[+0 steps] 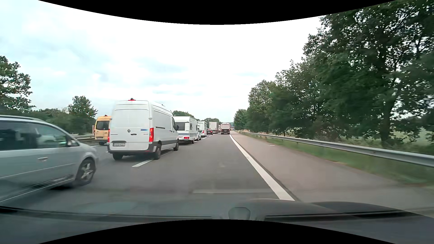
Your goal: Follow the waypoints while adhering to traffic rules and regulations
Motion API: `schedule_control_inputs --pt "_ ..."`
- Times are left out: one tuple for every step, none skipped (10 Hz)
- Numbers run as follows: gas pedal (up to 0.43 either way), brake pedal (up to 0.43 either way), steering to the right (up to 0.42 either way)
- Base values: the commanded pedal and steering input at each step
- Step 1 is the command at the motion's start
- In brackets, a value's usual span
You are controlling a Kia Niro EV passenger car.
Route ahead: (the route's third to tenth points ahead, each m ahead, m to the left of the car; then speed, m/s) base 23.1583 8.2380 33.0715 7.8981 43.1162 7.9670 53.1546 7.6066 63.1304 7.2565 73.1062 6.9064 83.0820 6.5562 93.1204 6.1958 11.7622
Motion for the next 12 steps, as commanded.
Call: schedule_control_inputs --pt "0.11 0.0 -0.003" --pt "0.11 0.0 -0.003" --pt "0.11 0.0 -0.003" --pt "0.11 0.0 -0.003" --pt "0.11 0.0 -0.003" --pt "0.11 0.0 -0.003" --pt "0.11 0.0 -0.003" --pt "0.11 0.0 -0.003" --pt "0.11 0.0 -0.002" --pt "0.11 0.0 -0.002" --pt "0.118 0.0 -0.002" --pt "0.118 0.0 -0.001"
